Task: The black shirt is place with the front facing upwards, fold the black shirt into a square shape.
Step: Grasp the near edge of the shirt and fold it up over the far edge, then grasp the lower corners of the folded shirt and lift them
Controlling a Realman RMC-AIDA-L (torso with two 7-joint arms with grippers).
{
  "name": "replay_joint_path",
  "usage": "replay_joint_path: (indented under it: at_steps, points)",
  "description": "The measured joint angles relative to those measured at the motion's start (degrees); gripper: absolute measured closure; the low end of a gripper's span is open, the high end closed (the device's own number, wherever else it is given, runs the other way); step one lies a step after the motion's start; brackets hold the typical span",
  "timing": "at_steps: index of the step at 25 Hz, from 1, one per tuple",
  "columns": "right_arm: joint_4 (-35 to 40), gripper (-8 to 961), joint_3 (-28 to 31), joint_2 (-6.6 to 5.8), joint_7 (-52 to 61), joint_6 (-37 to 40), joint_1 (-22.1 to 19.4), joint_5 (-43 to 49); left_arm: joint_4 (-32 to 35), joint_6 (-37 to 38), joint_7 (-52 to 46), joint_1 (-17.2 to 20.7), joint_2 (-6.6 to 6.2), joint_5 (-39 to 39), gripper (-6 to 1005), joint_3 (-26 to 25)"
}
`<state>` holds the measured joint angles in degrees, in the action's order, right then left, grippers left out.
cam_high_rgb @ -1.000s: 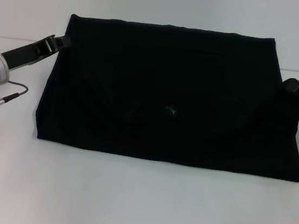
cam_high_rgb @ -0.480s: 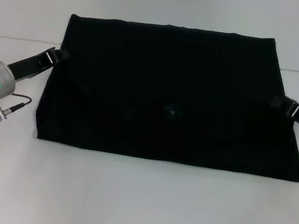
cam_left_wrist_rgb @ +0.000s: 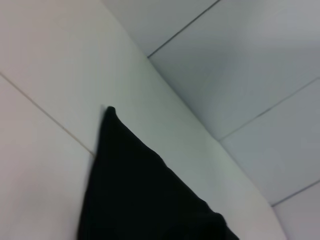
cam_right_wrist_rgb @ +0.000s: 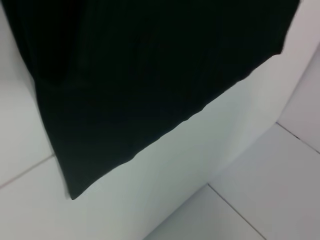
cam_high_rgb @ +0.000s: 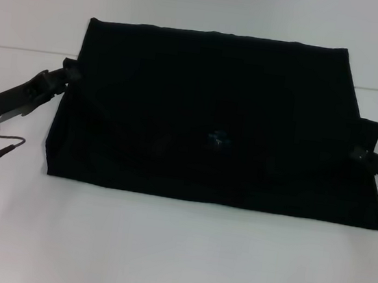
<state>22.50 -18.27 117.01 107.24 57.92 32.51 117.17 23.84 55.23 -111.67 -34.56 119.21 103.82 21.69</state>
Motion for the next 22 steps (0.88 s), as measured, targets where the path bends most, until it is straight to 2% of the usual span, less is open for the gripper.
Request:
replay_joint_path:
  at_steps: [1, 4, 6, 8, 9, 10, 13, 16, 20, 22]
  points:
    - [0.07, 487, 0.16, -0.23, 0.03, 1.31, -0.45, -0.06, 0.07, 1.58, -0.58, 0.54, -0.36, 0.04, 656, 0.09]
    - [0.18, 340, 0.38, -1.27, 0.07, 5.66, -1.69, -0.15, 0.16, 6.3, -3.21, 1.65, -1.93, 0.78, 420, 1.56]
    - [0.24, 242, 0.4, -2.06, 0.0, 9.41, -2.52, -0.16, 0.14, 9.72, -5.55, 2.56, -3.51, 1.21, 377, 3.89]
    - [0.44, 208, 0.39, -2.82, -0.72, 13.73, -3.43, -0.18, 0.28, 12.95, -8.22, 3.6, -5.38, 1.38, 335, 7.1]
    - [0.62, 191, 0.35, -3.09, -1.6, 16.14, -3.95, -0.18, 0.34, 13.61, -8.87, 3.88, -5.86, 1.39, 314, 7.83]
    - [0.91, 174, 0.27, -3.3, -2.66, 18.65, -4.44, -0.19, 0.54, 15.23, -10.58, 4.61, -7.22, 1.46, 292, 10.01]
    - [2.01, 123, -0.13, -3.48, -6.85, 25.84, -5.73, 0.31, 1.98, 17.26, -12.29, 5.44, -9.26, 3.67, 229, 12.87]
    - [2.61, 72, -0.34, -3.48, -11.54, 30.12, -6.69, 2.49, 4.62, 19.09, -12.6, 5.33, -9.74, 8.8, 183, 13.49]
    - [2.66, 38, -1.11, -3.38, -18.34, 33.13, -7.25, 7.35, 7.54, 20.55, -12.7, 3.39, -9.02, 17.08, 172, 13.97]
    - [2.66, 26, -1.78, -3.02, -22.02, 34.59, -7.37, 8.57, 7.87, 20.0, -12.7, 3.17, -8.81, 17.84, 172, 14.09]
